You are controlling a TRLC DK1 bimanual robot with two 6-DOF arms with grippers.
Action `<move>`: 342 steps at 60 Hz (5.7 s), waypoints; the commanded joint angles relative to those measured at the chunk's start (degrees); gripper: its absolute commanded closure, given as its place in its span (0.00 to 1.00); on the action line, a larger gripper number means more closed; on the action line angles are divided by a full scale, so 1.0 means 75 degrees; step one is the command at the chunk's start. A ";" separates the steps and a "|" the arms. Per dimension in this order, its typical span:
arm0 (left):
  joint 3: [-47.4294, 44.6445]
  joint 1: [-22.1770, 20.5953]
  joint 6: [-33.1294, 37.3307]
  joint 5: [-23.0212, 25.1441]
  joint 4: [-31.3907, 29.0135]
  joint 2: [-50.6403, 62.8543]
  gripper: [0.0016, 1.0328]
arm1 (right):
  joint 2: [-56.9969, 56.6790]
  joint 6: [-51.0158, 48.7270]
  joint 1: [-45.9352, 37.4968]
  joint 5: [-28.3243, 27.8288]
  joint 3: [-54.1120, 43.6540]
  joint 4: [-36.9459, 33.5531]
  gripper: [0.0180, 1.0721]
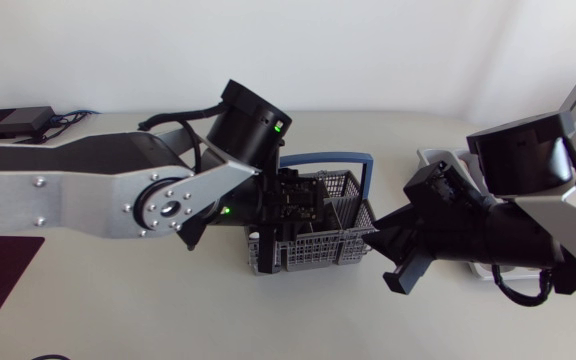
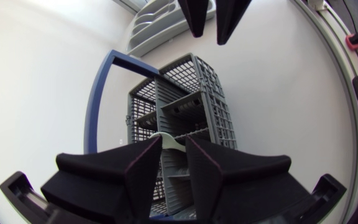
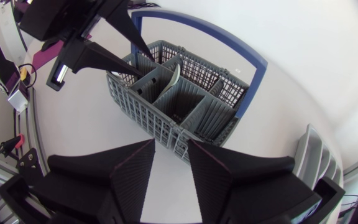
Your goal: Sort the cutlery from the basket into the organizer compartments.
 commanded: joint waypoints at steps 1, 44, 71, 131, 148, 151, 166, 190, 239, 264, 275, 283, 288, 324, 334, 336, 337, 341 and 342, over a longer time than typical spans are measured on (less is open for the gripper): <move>0.0434 0.0041 0.0987 -0.0095 -0.0066 0.0485 0.66 | -0.0100 -0.0205 -0.0128 -0.0153 -0.0221 -0.0067 0.60; 0.2004 -0.0006 0.2886 -0.1302 -0.1015 0.1845 0.55 | -0.0486 -0.0440 -0.0245 -0.0434 -0.0561 -0.0055 0.60; 0.2074 -0.0181 0.2897 -0.1313 -0.1754 0.1915 0.60 | -0.0744 -0.0533 -0.0386 -0.0493 -0.0584 -0.0208 0.60; 0.2649 -0.0181 0.2581 -0.2262 -0.2375 0.2372 0.73 | -0.0861 -0.0522 -0.0328 -0.0493 -0.0655 -0.0231 0.60; 0.2238 -0.0264 0.2581 -0.2262 -0.2574 0.2020 0.84 | -0.0967 -0.0498 -0.0316 -0.0493 -0.0655 -0.0290 0.60; 0.2180 -0.0310 0.2581 -0.2262 -0.2597 0.1927 0.86 | -0.0990 -0.0498 -0.0316 -0.0493 -0.0655 -0.0313 0.60; 0.2063 -0.0369 0.2616 -0.2333 -0.2738 0.1435 0.97 | -0.1049 -0.0486 -0.0269 -0.0493 -0.0678 -0.0348 0.60; 0.2145 -0.0732 0.2476 -0.2579 -0.3031 0.0263 0.97 | -0.1353 -0.0463 -0.0175 -0.0493 -0.0596 -0.0559 0.60; 0.5613 -0.0627 -0.4837 0.0339 -0.5421 0.2056 0.97 | -0.2455 -0.1201 0.0915 0.0855 -0.1194 0.0976 0.54; 0.6152 -0.0451 -0.5435 0.1382 -0.6066 0.2243 0.97 | -0.1611 -0.1928 0.1419 0.2355 -0.1534 0.2628 0.54; 0.6176 -0.0416 -0.5446 0.1581 -0.6136 0.2267 0.97 | -0.1225 -0.1998 0.1547 0.2437 -0.1452 0.2863 0.55; 0.6152 -0.0369 -0.5423 0.1663 -0.6136 0.2302 0.97 | -0.1096 -0.1998 0.1805 0.2648 -0.1393 0.2945 0.66; 0.6176 -0.0322 -0.5423 0.1734 -0.6136 0.2349 0.97 | -0.1049 -0.1998 0.1946 0.2730 -0.1381 0.2945 0.75; 0.6481 -0.0217 -0.5587 0.1745 -0.6136 0.2337 0.54 | -0.1002 -0.2010 0.2005 0.2753 -0.1475 0.2605 0.94; 0.6715 0.0076 -0.5704 0.1745 -0.5726 0.2114 0.44 | -0.1260 -0.2010 0.2005 0.2671 -0.1651 0.2218 0.94; 0.6715 0.0182 -0.5728 0.1734 -0.5597 0.2067 0.42 | -0.1342 -0.2022 0.1993 0.2624 -0.1698 0.2113 0.94; 0.6715 0.0276 -0.5728 0.1710 -0.5527 0.2009 0.42 | -0.1389 -0.2033 0.1981 0.2589 -0.1721 0.2077 0.94; 0.6727 0.0592 -0.5681 0.1675 -0.5410 0.1892 0.42 | -0.1611 -0.2092 0.1723 0.2402 -0.1838 0.1878 0.94; 0.6727 0.0651 -0.5669 0.1663 -0.5410 0.1880 0.42 | -0.1658 -0.2127 0.1630 0.2320 -0.1862 0.1820 0.94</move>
